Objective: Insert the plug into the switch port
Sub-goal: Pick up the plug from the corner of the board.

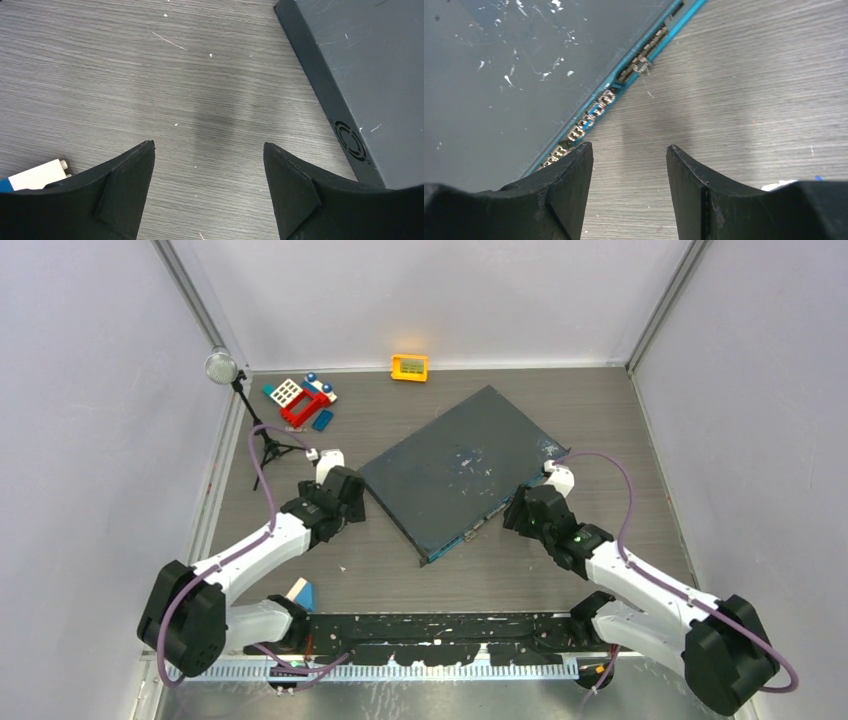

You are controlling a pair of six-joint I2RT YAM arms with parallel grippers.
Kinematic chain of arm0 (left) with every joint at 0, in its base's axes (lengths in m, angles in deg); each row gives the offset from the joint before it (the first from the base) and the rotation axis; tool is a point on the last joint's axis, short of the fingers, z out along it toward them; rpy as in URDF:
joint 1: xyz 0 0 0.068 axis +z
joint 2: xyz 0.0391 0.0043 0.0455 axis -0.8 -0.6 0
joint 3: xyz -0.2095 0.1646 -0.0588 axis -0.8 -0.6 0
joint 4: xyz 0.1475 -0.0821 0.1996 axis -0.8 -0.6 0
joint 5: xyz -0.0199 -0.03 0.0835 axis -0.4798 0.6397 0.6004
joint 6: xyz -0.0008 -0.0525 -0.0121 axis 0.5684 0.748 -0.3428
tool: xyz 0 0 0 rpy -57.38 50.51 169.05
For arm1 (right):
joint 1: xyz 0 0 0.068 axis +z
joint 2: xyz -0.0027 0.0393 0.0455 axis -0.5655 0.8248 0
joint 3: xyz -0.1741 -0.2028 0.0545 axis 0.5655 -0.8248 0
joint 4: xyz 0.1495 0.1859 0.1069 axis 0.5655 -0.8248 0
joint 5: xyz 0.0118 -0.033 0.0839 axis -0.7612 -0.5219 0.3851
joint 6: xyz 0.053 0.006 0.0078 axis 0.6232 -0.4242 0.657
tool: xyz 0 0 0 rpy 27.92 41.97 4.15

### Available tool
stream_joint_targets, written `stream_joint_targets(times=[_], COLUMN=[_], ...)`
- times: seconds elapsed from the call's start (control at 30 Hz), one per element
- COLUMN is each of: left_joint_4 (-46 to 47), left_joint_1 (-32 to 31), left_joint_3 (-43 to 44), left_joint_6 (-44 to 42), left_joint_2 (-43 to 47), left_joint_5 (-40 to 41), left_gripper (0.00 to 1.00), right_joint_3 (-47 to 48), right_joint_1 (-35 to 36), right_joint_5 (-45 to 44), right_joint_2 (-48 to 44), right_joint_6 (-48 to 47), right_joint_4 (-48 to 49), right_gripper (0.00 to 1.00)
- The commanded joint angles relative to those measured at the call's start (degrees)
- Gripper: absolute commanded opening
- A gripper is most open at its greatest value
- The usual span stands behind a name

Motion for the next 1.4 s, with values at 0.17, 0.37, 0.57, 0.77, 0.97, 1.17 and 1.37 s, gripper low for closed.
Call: stream_joint_targets(times=[0.17, 0.37, 0.57, 0.77, 0.97, 1.17, 1.37], left_joint_4=[3.01, -9.17, -23.18, -26.57, -23.42, -22.42, -27.89], left_joint_1=[-0.57, -0.35, -0.26, -0.31, -0.31, -0.31, -0.31], left_joint_3=[-2.14, 1.03, 5.72, 3.37, 2.86, 6.59, 6.99], left_joint_6=[0.91, 5.6, 13.26, 17.4, 15.79, 12.66, 16.4], left_joint_2=[4.24, 10.51, 14.77, 26.28, 30.75, 24.05, 16.84], left_joint_5=[4.41, 7.85, 10.81, 9.53, 10.45, 12.34, 12.48], left_gripper=[0.82, 0.82, 0.82, 0.8, 0.83, 0.87, 0.9], right_joint_3=[9.3, 23.74, 31.29, 22.32, 18.62, 15.18, 11.99], right_joint_1=[2.96, 2.88, -0.55, -13.54, -18.28, -18.43, -18.43], right_joint_5=[-1.96, -3.78, 6.64, 27.94, 29.55, 23.8, 22.62], right_joint_2=[7.6, 23.05, 30.85, 33.78, 33.94, 34.19, 33.55], right_joint_6=[-1.47, -2.7, -1.53, 10.61, 7.77, 5.02, 6.23], right_joint_4=[13.2, 26.08, 31.78, 49.31, 50.79, 52.52, 59.01], right_gripper=[0.61, 0.61, 0.61, 0.61, 0.61, 0.61, 0.61])
